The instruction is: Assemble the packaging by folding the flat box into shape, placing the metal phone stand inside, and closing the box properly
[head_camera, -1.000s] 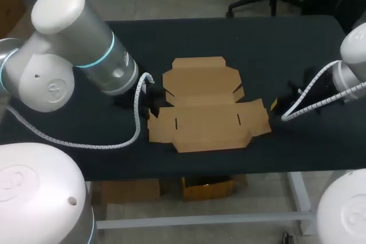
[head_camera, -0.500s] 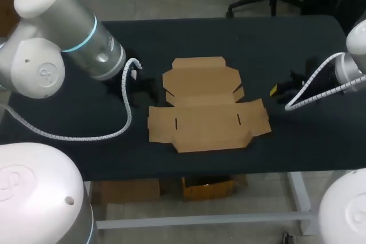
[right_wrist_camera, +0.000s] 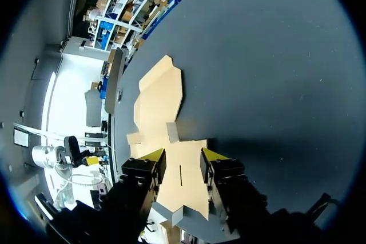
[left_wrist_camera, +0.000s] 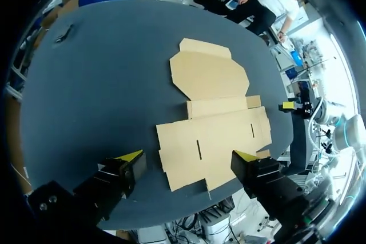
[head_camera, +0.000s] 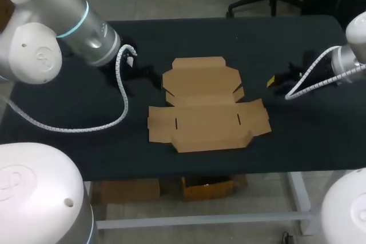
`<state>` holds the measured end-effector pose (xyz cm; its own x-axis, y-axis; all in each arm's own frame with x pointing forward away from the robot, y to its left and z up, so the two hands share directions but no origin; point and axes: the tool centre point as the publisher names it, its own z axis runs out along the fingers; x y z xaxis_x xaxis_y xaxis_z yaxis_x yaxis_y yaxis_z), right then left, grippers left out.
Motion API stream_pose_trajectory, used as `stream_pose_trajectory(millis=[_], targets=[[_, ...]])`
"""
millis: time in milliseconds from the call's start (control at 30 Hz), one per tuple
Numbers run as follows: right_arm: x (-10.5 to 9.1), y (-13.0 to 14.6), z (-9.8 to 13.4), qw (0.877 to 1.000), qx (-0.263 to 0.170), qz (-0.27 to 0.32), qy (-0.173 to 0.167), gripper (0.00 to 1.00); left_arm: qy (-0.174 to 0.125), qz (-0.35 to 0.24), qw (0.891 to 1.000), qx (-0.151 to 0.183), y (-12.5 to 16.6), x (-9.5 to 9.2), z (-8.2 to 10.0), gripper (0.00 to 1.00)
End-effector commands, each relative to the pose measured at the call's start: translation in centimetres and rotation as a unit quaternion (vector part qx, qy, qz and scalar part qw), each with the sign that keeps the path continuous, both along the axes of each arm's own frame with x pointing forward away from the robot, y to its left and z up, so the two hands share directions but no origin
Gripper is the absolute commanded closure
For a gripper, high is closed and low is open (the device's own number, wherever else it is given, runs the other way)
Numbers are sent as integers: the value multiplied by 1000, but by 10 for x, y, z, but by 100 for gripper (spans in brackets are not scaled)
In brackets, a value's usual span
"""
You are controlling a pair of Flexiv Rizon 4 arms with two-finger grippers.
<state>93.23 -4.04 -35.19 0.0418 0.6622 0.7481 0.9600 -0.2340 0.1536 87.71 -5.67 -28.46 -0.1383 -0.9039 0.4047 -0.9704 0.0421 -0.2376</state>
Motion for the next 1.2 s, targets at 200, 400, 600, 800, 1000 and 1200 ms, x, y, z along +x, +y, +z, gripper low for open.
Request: stream_pose_trajectory(millis=[200,400,600,800,1000,1200], targets=[[33,7,-14,999,34,25,-2,62,13,-12,1000,-15,5,28,6,0],[47,12,-12,998,53,38,-20,63,15,-24,999,-21,4,34,9,0],[48,13,-11,998,54,39,-20,62,15,-24,999,-21,4,34,9,0],[48,13,-11,998,54,39,-20,70,15,-24,999,-21,4,34,9,0],[48,13,-11,998,54,39,-20,69,15,-24,999,-21,4,34,9,0],[48,13,-11,998,54,39,-20,73,13,-32,999,-25,2,35,7,0]])
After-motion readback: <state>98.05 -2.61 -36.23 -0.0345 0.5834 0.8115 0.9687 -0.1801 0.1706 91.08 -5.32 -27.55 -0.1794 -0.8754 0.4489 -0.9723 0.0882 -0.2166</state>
